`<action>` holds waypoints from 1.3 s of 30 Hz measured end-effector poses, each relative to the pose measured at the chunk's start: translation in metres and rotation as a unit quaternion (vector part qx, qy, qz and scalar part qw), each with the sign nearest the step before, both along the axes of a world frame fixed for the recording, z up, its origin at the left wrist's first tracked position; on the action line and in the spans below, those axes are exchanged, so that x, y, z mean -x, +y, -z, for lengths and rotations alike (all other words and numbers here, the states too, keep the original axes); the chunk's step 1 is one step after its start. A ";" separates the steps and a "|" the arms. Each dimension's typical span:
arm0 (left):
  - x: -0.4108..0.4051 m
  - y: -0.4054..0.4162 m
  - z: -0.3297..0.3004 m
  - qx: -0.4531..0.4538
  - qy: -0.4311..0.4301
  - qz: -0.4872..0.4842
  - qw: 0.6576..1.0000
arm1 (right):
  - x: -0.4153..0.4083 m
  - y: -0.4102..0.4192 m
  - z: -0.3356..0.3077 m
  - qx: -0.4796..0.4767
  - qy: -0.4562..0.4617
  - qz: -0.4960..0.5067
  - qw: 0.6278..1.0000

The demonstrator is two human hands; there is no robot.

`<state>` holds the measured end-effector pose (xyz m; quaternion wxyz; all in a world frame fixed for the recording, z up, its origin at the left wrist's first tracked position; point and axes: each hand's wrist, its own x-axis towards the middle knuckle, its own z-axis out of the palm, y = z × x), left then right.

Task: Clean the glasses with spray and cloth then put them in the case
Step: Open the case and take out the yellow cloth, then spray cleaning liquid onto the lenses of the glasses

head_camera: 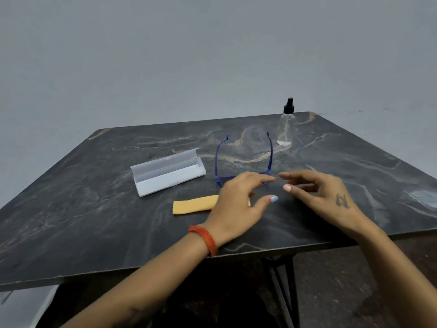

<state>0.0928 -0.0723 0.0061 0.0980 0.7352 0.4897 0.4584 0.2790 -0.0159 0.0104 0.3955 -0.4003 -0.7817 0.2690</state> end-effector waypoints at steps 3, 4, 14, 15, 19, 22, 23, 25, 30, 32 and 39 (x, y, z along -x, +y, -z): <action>-0.035 0.017 -0.003 0.032 -0.046 0.019 0.998 | -0.020 0.011 -0.003 0.011 0.026 0.018 0.999; -0.046 0.023 -0.004 0.043 -0.061 0.021 0.997 | -0.026 0.016 -0.004 0.010 0.030 0.024 0.999; -0.109 0.110 -0.015 0.089 -0.203 -0.051 0.974 | -0.037 0.100 -0.033 0.026 0.029 0.054 0.998; -0.112 0.117 -0.018 0.092 -0.211 -0.062 0.971 | -0.034 0.110 -0.037 0.035 0.036 0.053 0.997; -0.115 0.151 -0.027 0.083 -0.247 -0.110 0.959 | -0.017 0.150 -0.044 0.059 0.059 0.052 0.995; -0.113 0.176 -0.027 0.091 -0.278 -0.151 0.944 | -0.002 0.176 -0.042 0.073 0.070 0.064 0.993; -0.113 0.183 -0.025 0.097 -0.285 -0.161 0.940 | 0.002 0.184 -0.040 0.074 0.074 0.071 0.992; -0.113 0.194 -0.022 0.113 -0.296 -0.167 0.934 | 0.011 0.196 -0.036 0.070 0.081 0.087 0.990; -0.114 0.217 -0.021 0.163 -0.326 -0.159 0.918 | 0.018 0.219 -0.025 0.118 0.101 0.090 0.984; -0.114 0.226 -0.020 0.178 -0.328 -0.153 0.915 | 0.018 0.225 -0.020 0.131 0.090 0.081 0.984; -0.114 0.230 -0.014 0.171 -0.333 -0.174 0.911 | 0.021 0.214 -0.018 0.102 0.063 0.077 0.990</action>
